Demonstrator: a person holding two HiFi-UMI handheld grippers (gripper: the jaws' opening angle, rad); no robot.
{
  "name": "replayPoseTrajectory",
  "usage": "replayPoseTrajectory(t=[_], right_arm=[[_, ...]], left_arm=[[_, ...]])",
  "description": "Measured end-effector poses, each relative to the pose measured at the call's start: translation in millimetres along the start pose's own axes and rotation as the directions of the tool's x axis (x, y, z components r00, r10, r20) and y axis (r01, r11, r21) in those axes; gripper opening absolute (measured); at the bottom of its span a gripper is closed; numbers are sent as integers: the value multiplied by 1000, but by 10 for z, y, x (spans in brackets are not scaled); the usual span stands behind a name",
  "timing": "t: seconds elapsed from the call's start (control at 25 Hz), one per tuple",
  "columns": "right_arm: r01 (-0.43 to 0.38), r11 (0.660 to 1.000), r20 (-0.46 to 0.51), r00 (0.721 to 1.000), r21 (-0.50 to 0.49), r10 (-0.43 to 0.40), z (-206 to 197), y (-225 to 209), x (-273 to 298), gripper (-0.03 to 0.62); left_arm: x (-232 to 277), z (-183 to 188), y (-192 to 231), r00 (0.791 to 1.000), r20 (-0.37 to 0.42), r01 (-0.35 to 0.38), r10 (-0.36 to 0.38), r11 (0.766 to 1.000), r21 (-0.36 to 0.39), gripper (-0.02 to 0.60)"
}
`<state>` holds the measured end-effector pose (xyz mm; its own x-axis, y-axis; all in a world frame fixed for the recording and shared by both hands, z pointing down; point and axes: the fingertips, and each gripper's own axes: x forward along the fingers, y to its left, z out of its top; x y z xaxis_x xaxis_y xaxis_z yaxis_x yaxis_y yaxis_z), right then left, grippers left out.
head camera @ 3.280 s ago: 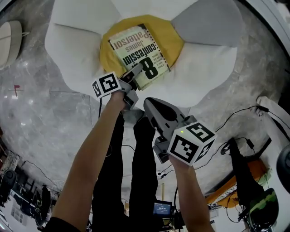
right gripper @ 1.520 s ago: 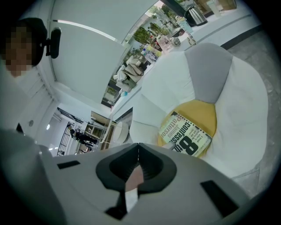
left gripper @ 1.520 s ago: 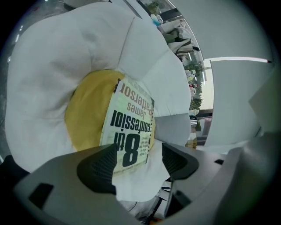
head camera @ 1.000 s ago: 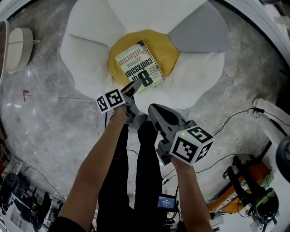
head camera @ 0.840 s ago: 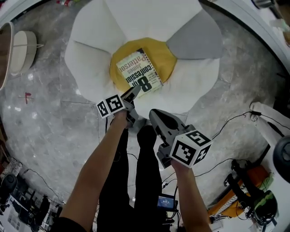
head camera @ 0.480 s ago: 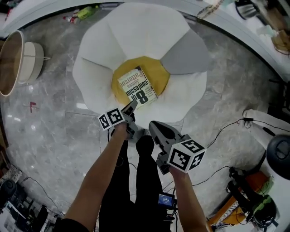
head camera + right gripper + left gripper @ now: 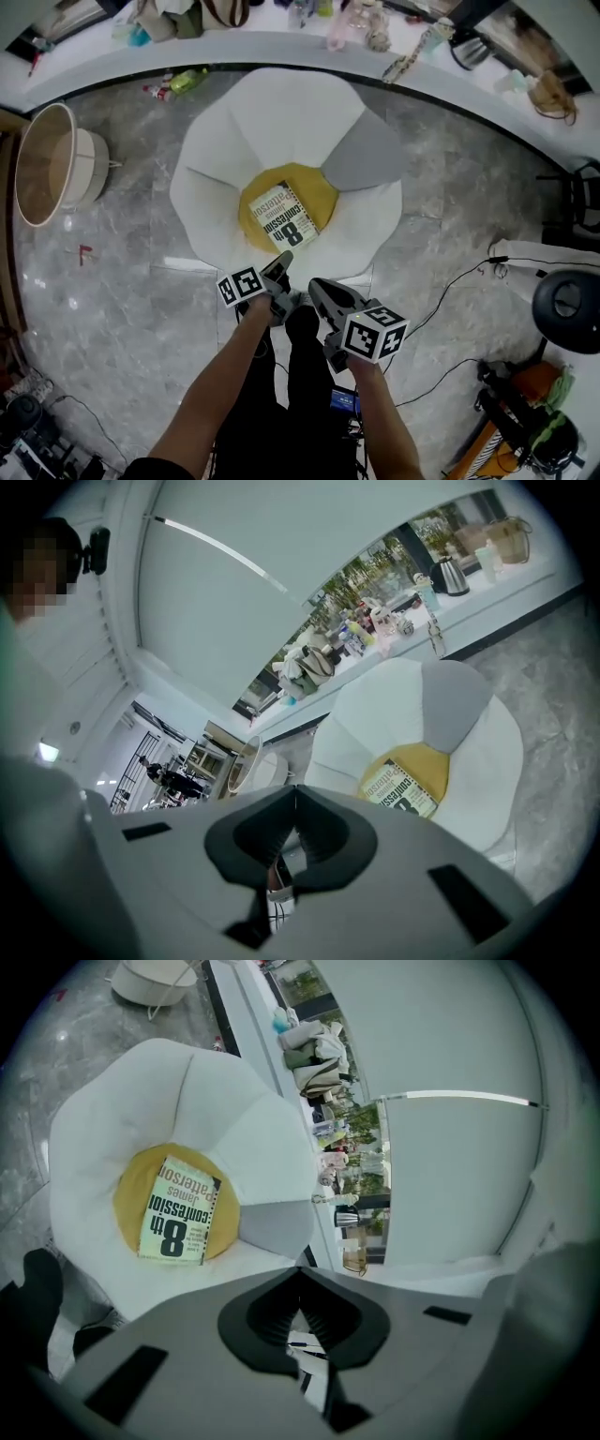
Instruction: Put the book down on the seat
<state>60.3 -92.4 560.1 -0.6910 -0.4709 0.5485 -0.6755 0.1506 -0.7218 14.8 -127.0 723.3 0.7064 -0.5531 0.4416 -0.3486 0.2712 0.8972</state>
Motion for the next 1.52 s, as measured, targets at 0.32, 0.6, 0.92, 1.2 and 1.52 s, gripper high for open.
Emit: replayPoseTrajectory(t=[0.32, 0.6, 0.92, 1.2, 1.52], right_arm=[[-10, 999, 50, 999, -34, 12, 388, 618, -339, 15], [-41, 995, 88, 995, -86, 49, 546, 1195, -679, 15], [-54, 985, 137, 988, -166, 77, 639, 1611, -1008, 15], [-49, 970, 197, 976, -238, 98, 697, 1820, -1379, 15], [-97, 954, 223, 961, -284, 163, 823, 2001, -1691, 15]], left_arm=[[-532, 77, -1194, 992, -92, 110, -91, 967, 229, 12], [-1048, 16, -2117, 977, -110, 210, -185, 927, 312, 12], [-1687, -112, -2848, 965, -108, 260, -237, 854, 450, 12], [-2161, -263, -3429, 946, -124, 312, -298, 744, 591, 12], [-2359, -370, -3938, 925, -166, 351, -343, 594, 724, 12]])
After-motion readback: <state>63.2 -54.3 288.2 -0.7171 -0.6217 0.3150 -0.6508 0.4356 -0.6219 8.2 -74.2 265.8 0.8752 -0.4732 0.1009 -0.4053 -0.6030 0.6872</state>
